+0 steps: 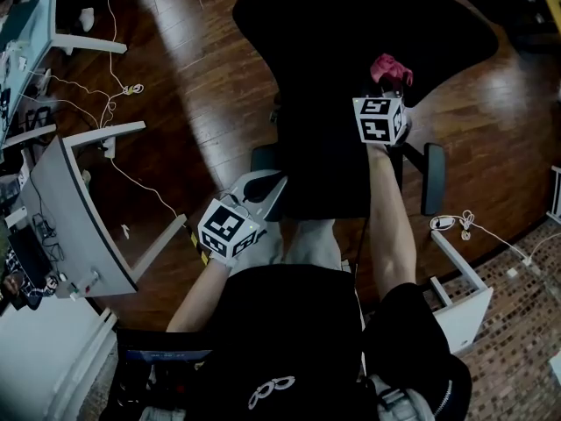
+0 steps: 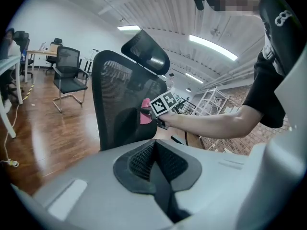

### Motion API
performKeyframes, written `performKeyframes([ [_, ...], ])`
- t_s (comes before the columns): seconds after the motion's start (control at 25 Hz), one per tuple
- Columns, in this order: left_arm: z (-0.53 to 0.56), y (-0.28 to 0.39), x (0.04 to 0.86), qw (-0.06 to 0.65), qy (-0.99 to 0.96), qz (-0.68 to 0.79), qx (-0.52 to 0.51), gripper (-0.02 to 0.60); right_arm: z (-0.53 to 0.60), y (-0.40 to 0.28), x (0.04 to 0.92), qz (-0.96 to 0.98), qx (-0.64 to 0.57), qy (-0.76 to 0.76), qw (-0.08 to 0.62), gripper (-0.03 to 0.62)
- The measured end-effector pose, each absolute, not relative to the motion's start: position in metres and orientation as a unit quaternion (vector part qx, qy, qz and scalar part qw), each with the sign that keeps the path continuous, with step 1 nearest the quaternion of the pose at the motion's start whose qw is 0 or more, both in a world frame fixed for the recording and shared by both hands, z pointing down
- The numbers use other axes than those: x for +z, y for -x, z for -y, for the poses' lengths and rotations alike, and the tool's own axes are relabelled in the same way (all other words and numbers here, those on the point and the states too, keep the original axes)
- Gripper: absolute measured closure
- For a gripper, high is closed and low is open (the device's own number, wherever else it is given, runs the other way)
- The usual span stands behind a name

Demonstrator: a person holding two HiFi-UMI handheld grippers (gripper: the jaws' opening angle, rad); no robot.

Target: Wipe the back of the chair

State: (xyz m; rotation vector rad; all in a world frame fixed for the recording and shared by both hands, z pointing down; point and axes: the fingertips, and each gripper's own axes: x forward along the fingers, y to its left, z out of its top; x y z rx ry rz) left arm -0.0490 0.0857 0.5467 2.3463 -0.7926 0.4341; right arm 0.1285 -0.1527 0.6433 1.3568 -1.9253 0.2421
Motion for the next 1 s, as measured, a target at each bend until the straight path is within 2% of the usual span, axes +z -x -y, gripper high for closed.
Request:
performKeyframes([
  [0.32, -0.093, 0.088, 0.548, 0.311, -0.883, 0.313, 0.162, 0.594, 0.124, 0.050, 0.650, 0.829, 0.061, -0.414, 0.372, 0.545],
  [0.52, -0.102, 0.105, 0.554, 0.315, -0.877, 0.324, 0.167, 0.594, 0.102, 0.117, 0.666, 0.863, 0.035, -0.323, 0.387, 0.545],
  [0.72, -0.106, 0.100, 0.554, 0.316, -0.877, 0.322, 0.167, 0.594, 0.101, 0.081, 0.676, 0.852, 0.036, -0.332, 0.404, 0.545],
  [1.0, -0.106, 0.063, 0.556, 0.315, -0.884, 0.301, 0.171, 0.594, 0.120, -0.073, 0.699, 0.795, 0.080, -0.416, 0.434, 0.545],
])
